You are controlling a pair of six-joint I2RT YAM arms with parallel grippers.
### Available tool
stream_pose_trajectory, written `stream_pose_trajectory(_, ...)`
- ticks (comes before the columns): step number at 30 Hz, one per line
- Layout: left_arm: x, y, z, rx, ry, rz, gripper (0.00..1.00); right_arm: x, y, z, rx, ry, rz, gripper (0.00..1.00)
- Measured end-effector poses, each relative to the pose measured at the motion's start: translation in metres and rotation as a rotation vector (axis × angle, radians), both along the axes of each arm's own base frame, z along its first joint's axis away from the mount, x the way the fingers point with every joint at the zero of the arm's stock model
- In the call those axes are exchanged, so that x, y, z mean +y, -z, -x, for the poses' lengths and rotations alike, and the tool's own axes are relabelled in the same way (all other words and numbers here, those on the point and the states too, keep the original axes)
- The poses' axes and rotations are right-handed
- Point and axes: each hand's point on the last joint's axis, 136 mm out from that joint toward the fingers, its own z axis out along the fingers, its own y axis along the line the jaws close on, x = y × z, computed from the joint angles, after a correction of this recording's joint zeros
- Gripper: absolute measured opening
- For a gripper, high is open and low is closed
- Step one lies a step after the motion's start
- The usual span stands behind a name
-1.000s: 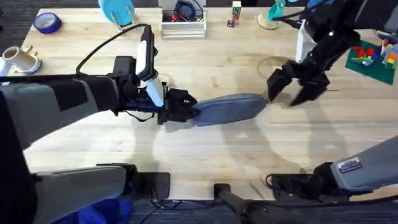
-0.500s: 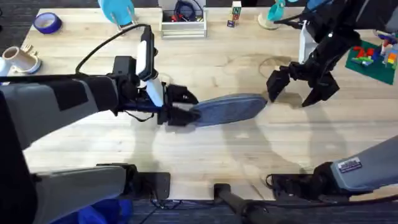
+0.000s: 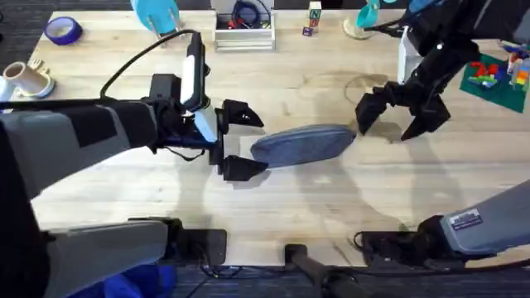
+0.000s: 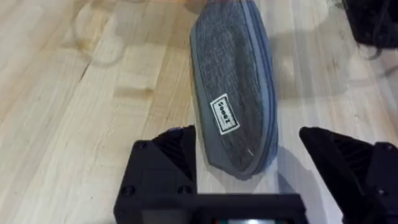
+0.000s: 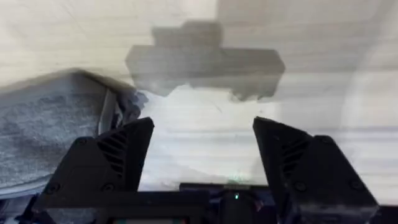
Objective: Unzip the bag, pick up the pens from the table one at a time and place them inside, then zip the bag closed.
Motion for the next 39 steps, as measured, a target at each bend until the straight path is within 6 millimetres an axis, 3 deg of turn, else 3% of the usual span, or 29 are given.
stream_pose_trajectory(6,0.000,-0.002,0.008,0.006,0.019,-0.004,0.994,-0.001,-0.009,-0.017,-0.110,-0.026,-0.001,0.953)
stream_pose_trajectory(16,0.005,-0.055,-0.004,-0.070,-0.010,-0.061,0.995,-0.011,-0.076,-0.016,-0.358,-0.057,0.061,0.982)
stream_pose_trajectory(22,0.014,-0.090,-0.006,-0.079,-0.088,-0.149,0.994,-0.005,-0.103,0.011,-0.390,-0.092,0.069,0.987)
stream_pose_trajectory(29,0.028,-0.130,-0.003,-0.083,-0.231,-0.231,0.995,0.018,-0.134,0.046,-0.464,-0.214,0.045,0.992)
stream_pose_trajectory(32,0.034,-0.140,0.008,-0.049,-0.280,-0.256,0.995,0.025,-0.145,0.063,-0.496,-0.262,0.033,0.996)
stream_pose_trajectory(33,0.039,-0.145,0.022,-0.020,-0.315,-0.289,0.995,0.027,-0.154,0.082,-0.512,-0.287,0.025,0.997)
stream_pose_trajectory(39,0.050,-0.144,0.045,0.045,-0.391,-0.349,0.995,0.021,-0.161,0.117,-0.500,-0.293,0.025,0.997)
